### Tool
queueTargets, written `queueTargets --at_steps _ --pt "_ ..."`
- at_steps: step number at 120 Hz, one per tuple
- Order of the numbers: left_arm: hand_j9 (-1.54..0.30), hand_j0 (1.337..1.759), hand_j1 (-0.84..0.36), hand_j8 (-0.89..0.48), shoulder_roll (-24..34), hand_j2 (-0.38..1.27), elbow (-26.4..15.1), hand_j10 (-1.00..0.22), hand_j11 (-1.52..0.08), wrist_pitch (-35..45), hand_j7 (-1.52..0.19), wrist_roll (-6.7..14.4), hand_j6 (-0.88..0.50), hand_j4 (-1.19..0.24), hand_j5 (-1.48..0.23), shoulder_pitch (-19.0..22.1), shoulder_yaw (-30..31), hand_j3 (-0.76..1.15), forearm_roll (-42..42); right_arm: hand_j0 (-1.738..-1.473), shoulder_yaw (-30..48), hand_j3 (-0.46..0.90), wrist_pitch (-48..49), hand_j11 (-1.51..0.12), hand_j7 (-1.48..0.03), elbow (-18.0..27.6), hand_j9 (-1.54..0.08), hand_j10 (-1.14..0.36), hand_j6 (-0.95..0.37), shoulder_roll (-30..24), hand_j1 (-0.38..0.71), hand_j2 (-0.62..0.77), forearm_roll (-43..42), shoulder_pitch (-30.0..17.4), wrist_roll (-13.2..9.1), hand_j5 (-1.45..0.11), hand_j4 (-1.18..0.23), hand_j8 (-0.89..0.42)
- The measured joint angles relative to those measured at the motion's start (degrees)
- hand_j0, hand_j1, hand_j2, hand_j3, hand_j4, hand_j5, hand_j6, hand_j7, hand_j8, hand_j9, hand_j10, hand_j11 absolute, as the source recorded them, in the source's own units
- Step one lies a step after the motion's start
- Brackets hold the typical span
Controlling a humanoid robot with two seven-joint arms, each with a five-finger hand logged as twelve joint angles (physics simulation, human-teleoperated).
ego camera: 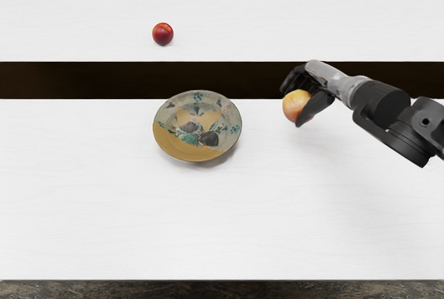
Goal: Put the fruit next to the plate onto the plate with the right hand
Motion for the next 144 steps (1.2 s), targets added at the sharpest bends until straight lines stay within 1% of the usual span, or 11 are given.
queueTargets --at_steps 47,93,117,144 --pt "-0.3 1.658 0.07 -0.23 0.0 0.05 0.0 -0.23 -0.3 0.0 -0.3 0.0 -0.23 -0.23 -0.3 0.02 0.0 0.0 0.0 -1.658 -0.26 0.0 -0.11 -0.81 -0.8 -5.81 -0.79 -0.52 -0.51 8.3 0.2 0.4 -0.02 2.69 0.0 -0.81 -0.6 -0.45" --pt "-0.3 1.658 0.07 -0.23 0.0 0.05 0.0 -0.23 -0.3 0.0 -0.3 0.0 -0.23 -0.23 -0.3 -0.01 0.0 0.0 0.0 -1.658 -1.64 0.0 -0.24 -0.82 -0.8 -13.95 -0.8 -0.51 -0.5 19.31 0.21 0.42 -0.6 6.37 -0.01 -0.82 -0.6 -0.44" --pt "-0.3 1.658 0.07 -0.23 0.0 0.05 0.0 -0.23 -0.3 0.0 -0.3 0.0 -0.23 -0.23 -0.3 -0.02 0.0 0.0 0.0 -1.657 -2.31 0.0 -0.47 -0.83 -0.82 -16.64 -0.81 -0.5 -0.49 23.3 0.23 0.42 -0.84 7.54 -0.01 -0.83 -0.61 -0.42" --pt "-0.3 1.658 0.07 -0.23 0.0 0.05 -0.01 -0.23 -0.3 0.0 -0.3 0.0 -0.23 -0.23 -0.3 -0.02 0.0 0.0 0.0 -1.657 -3.47 0.0 -0.64 -0.84 -0.82 -18.58 -0.82 -0.5 -0.49 26.85 0.22 0.41 -0.88 8.66 0.0 -0.84 -0.62 -0.43"
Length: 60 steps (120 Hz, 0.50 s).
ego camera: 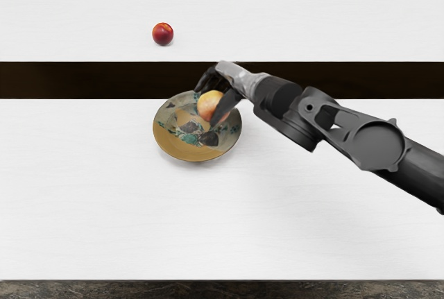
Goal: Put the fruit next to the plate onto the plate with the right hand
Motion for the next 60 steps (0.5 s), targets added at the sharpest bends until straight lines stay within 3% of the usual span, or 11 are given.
queueTargets --at_steps 60 --pt "-0.3 1.658 0.07 -0.23 0.0 0.05 0.0 -0.23 -0.3 0.0 -0.3 0.0 -0.23 -0.23 -0.3 0.06 0.0 0.0 0.0 -1.657 -4.1 0.0 -0.32 -0.86 -0.84 -4.51 -0.84 -0.48 -0.46 6.47 0.23 0.43 0.05 1.28 0.0 -0.86 -0.63 -0.4"
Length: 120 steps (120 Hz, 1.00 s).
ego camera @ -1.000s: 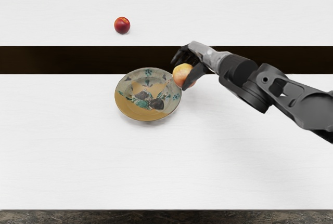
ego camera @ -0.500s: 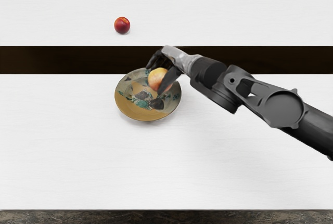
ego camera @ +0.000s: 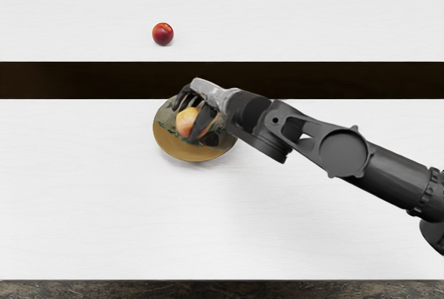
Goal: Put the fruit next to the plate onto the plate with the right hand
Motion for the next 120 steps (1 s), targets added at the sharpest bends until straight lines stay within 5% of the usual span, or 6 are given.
queueTargets --at_steps 27,47,76,92,120 --pt "-0.3 1.658 0.07 -0.23 0.0 0.05 0.01 -0.23 -0.3 0.0 -0.3 0.0 -0.23 -0.23 -0.3 -0.06 0.0 0.0 0.0 -1.657 -1.03 0.0 -0.62 -0.76 -0.75 0.09 -0.75 -0.48 -0.47 0.27 0.19 0.34 -0.08 0.04 0.0 -0.76 -0.57 -0.42" --pt "-0.3 1.658 0.07 -0.23 0.0 0.05 0.02 -0.23 -0.3 0.0 -0.3 0.0 -0.23 -0.23 -0.3 -0.05 0.0 0.0 0.0 -1.658 -2.4 0.0 -6.68 -0.38 -0.38 1.39 -0.38 -0.25 -0.24 0.31 -0.07 0.14 -0.07 0.36 -0.01 -0.39 -0.29 -0.22" --pt "-0.3 1.658 0.07 -0.23 0.0 0.05 0.01 -0.23 -0.3 0.0 -0.3 0.0 -0.23 -0.23 -0.3 -0.06 0.0 0.0 0.0 -1.658 -1.64 0.0 -7.2 -0.16 -0.15 9.47 -0.15 -0.11 -0.11 -9.58 -0.23 0.04 4.84 2.16 -0.01 -0.16 -0.12 -0.1" --pt "-0.3 1.658 0.07 -0.23 0.0 0.05 0.01 -0.23 -0.3 0.0 -0.3 0.0 -0.23 -0.23 -0.3 -0.02 0.0 0.0 0.0 -1.658 2.48 0.0 1.31 -0.11 -0.11 10.89 -0.11 -0.07 -0.07 -16.47 -0.26 0.02 14.28 2.29 0.23 -0.11 -0.08 -0.07" --pt "-0.3 1.658 0.07 -0.23 0.0 0.05 0.0 -0.23 -0.3 0.0 -0.3 0.0 -0.23 -0.23 -0.3 -0.06 0.0 0.0 0.0 -1.658 7.54 0.0 21.01 -0.07 -0.07 9.74 -0.07 -0.05 -0.05 -26.74 -0.29 0.0 29.44 1.79 4.81 -0.07 -0.05 -0.05"
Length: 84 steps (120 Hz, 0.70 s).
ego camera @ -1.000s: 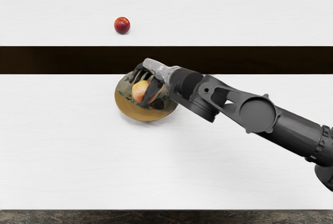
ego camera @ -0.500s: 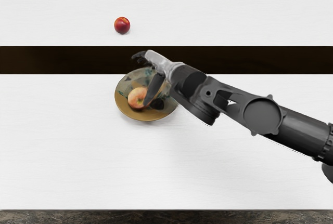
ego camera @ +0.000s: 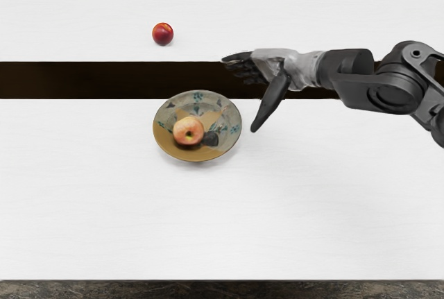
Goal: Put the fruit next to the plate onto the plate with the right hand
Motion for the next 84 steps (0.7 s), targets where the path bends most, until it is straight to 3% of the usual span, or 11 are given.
queueTargets --at_steps 26,48,84 --pt "-0.3 1.658 0.07 -0.23 0.0 0.05 -0.03 -0.23 -0.3 0.02 -0.3 0.0 -0.23 -0.23 -0.3 0.85 0.05 0.0 0.0 -1.658 0.61 0.0 13.43 -0.06 -0.06 -0.75 -0.06 -0.04 -0.04 -7.42 -0.3 0.0 7.1 -2.65 1.14 -0.06 -0.05 -0.04" --pt "-0.3 1.658 0.07 -0.23 0.0 0.05 -0.03 -0.23 -0.3 0.05 -0.3 0.0 -0.23 -0.23 -0.3 1.72 0.04 0.0 0.0 -1.658 0.67 0.0 17.16 -0.05 -0.05 -1.15 -0.05 -0.04 -0.04 -13.84 -0.3 -0.01 8.69 -6.08 5.81 -0.05 -0.04 -0.04" --pt "-0.3 1.658 0.07 -0.23 0.0 0.05 0.27 -0.23 -0.3 0.18 -0.3 0.58 -0.23 -0.23 -0.3 3.11 0.13 0.0 0.05 -1.658 0.68 0.0 17.89 -0.05 -0.05 -3.34 -0.05 -0.04 -0.04 -16.03 -0.3 -0.01 8.97 -8.07 7.61 -0.05 -0.04 -0.04"
